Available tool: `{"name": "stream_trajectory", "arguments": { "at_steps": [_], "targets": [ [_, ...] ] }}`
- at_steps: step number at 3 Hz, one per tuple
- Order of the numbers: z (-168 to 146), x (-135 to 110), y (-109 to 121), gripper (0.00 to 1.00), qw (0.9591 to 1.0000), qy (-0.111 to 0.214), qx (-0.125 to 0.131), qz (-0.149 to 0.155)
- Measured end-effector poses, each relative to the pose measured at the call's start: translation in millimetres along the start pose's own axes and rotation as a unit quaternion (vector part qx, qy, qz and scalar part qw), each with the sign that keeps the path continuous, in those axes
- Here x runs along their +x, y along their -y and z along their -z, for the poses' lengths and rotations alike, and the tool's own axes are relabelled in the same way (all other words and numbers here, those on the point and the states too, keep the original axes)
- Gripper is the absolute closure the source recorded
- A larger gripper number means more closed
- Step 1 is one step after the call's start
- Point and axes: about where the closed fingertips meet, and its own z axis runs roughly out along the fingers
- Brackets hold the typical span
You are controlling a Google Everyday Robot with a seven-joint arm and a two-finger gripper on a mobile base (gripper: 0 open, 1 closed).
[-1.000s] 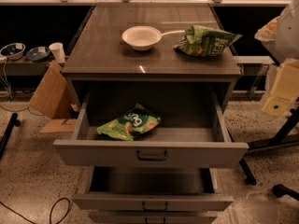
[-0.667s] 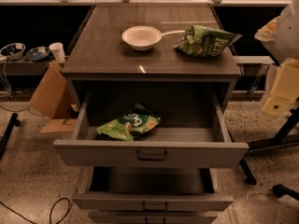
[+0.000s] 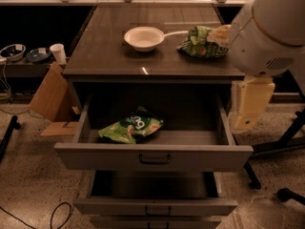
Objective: Pick green rice chip bag from top drawer and place on counter
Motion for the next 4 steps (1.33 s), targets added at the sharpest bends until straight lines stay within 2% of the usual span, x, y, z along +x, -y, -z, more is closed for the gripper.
{"name": "stream_trajectory", "arguments": {
  "at_steps": [1, 2, 3, 4],
  "targets": [
    [-12, -53, -8, 0.0, 0.9912, -0.008, 0.008, 0.132],
    [-20, -115, -14, 0.0, 0.9648, -0.038, 0.02, 0.26],
    [-19, -119, -10, 0.0, 0.9633, -0.036, 0.022, 0.265],
    [-16, -140, 15, 0.0, 0.9543, -0.027, 0.036, 0.295]
  ]
}}
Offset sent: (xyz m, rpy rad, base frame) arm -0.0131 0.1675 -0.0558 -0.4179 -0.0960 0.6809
